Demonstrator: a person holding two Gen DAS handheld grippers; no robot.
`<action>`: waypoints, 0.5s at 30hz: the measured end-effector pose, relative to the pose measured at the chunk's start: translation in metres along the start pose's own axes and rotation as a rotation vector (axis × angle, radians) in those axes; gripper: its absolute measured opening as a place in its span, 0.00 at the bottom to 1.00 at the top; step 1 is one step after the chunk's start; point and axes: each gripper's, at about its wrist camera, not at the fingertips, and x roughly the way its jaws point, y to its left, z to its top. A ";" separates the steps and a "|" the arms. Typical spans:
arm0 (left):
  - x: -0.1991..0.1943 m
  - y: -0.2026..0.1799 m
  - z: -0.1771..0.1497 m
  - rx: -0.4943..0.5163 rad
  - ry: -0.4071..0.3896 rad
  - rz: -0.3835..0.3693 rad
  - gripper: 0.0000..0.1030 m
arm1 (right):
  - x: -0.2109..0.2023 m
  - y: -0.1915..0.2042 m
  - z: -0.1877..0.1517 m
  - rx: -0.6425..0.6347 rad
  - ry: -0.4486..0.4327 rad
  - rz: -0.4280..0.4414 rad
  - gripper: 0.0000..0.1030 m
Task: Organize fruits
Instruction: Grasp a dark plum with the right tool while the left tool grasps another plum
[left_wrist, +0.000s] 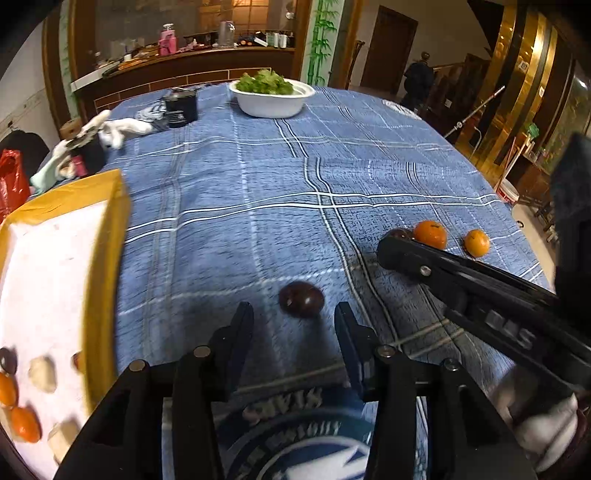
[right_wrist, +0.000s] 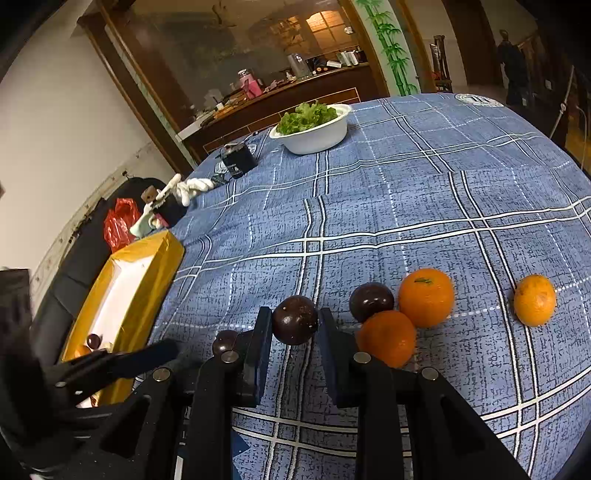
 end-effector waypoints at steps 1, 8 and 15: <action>0.008 -0.002 0.002 0.003 0.008 -0.003 0.43 | -0.001 0.000 0.000 0.003 -0.002 0.004 0.26; 0.026 -0.012 0.000 0.049 0.002 0.049 0.24 | -0.001 0.001 0.000 0.005 -0.001 0.015 0.26; -0.011 0.006 -0.004 -0.054 -0.065 0.022 0.24 | -0.003 0.005 -0.002 -0.016 -0.008 0.007 0.26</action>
